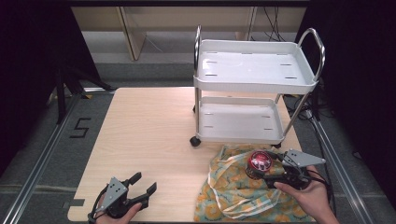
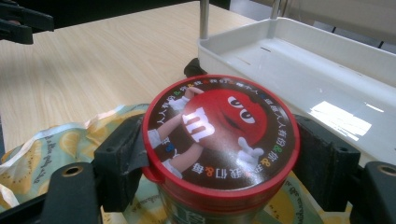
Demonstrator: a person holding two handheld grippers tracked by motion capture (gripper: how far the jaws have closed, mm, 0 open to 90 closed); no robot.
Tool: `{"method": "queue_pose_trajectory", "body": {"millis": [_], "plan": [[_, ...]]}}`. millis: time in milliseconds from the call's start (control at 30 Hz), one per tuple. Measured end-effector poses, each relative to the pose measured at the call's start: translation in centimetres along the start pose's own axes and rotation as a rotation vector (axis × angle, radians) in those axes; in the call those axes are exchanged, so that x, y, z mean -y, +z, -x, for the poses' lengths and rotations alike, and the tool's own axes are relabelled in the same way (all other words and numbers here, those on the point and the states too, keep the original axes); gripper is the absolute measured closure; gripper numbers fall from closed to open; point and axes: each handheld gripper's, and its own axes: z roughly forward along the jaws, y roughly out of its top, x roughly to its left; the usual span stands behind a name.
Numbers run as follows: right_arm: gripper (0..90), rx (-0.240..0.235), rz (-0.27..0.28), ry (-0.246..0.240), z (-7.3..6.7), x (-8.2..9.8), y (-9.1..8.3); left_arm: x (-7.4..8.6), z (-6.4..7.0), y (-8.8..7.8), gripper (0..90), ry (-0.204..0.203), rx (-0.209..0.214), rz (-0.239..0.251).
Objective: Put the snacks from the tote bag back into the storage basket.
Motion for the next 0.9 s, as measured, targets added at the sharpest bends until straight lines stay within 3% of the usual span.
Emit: {"method": "queue_pose_trajectory", "body": {"millis": [100, 167, 233, 267, 300, 367, 400, 533, 600, 633, 900], "plan": [[26.1, 0.006, -0.007, 0.011, 0.0, -0.1, 0.0, 0.0, 0.0, 0.0, 29.4, 0.000, 0.003, 0.001], [26.1, 0.009, 0.005, -0.014, 0.2, -0.1, 0.1, 0.0, 0.0, 0.1, 29.4, 0.004, 0.009, 0.004], [26.1, 0.000, -0.002, 0.012, 0.0, -0.2, 0.1, 0.0, 0.1, -0.1, 29.4, 0.005, -0.006, -0.010], [26.2, 0.005, 0.009, -0.019, 0.2, -0.3, 0.2, 0.0, 0.1, 0.0, 29.4, 0.005, -0.005, -0.007], [26.1, 0.016, 0.024, -0.004, 0.1, -0.3, 0.3, 0.0, 0.1, -0.1, 29.4, 0.005, -0.005, -0.009], [26.1, 0.001, 0.007, -0.030, 0.3, -0.5, 0.2, -0.1, 0.1, -0.1, 29.4, 0.007, -0.006, -0.013], [26.1, -0.003, 0.005, -0.007, 0.1, -0.5, 0.3, -0.1, 0.1, -0.1, 29.4, 0.005, -0.008, -0.012], [26.2, -0.004, 0.004, -0.028, 0.2, -0.8, 0.5, 0.0, 0.2, 0.0, 29.4, 0.004, -0.004, -0.006], [26.1, -0.005, -0.005, 0.007, -0.1, -0.9, 0.5, 0.0, 0.2, 0.0, 29.5, 0.004, -0.005, -0.006], [26.2, 0.001, 0.016, -0.011, 0.1, -0.9, 0.7, 0.0, 0.2, 0.0, 29.5, 0.004, -0.005, -0.006], [26.2, -0.006, 0.003, -0.005, 0.2, -1.2, 0.8, 0.0, 0.2, -0.1, 29.4, 0.006, -0.004, -0.008]]}}
